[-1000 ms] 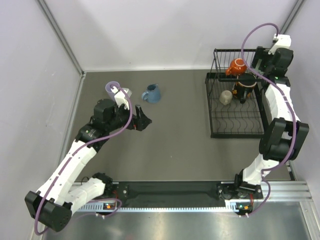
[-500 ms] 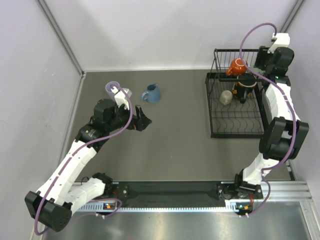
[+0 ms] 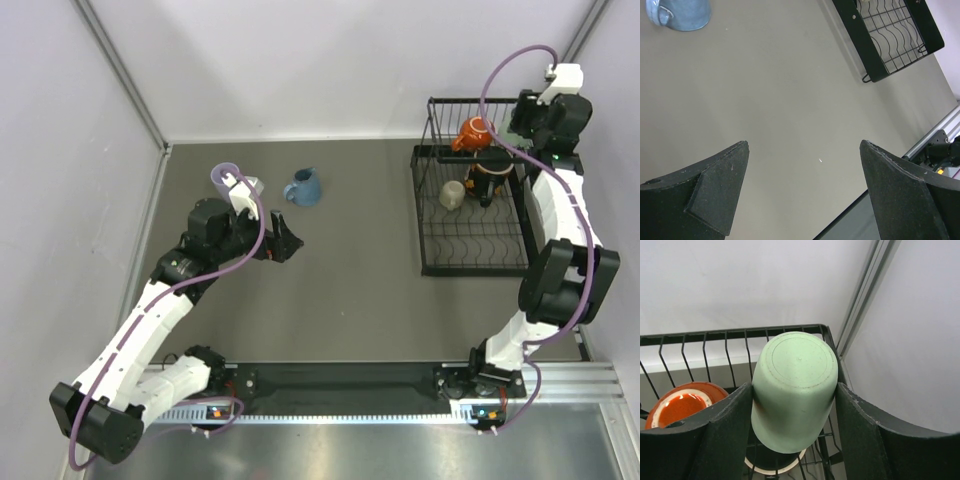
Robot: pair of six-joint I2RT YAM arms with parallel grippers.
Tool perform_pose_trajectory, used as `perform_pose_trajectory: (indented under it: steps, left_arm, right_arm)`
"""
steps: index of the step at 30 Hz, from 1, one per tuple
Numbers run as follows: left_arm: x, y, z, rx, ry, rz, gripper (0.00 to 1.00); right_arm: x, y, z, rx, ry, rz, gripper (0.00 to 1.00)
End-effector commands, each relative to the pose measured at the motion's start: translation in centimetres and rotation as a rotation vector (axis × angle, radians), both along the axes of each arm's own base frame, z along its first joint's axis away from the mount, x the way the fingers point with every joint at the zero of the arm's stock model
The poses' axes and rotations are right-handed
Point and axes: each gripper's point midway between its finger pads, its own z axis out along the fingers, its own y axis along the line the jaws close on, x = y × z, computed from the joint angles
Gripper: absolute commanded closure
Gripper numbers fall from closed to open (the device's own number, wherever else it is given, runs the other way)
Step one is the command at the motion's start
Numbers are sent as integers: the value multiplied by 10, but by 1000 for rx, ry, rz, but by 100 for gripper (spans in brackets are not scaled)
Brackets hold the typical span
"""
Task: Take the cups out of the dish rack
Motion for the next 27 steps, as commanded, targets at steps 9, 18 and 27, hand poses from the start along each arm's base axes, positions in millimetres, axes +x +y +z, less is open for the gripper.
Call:
perform_pose_trajectory:
  steps: [9, 18, 27]
  left_arm:
    - [-1, -8, 19, -77, -48, -15, 2]
    - [-3, -31, 49, -250, -18, -73, 3]
    - [-21, -57, 125, -510, -79, -248, 3]
  right_arm:
    - [-66, 2, 142, 136, -320, -120, 100]
    - [-106, 76, 173, 443, -336, 100, 100]
    - [-154, 222, 181, 612, -310, 535, 100]
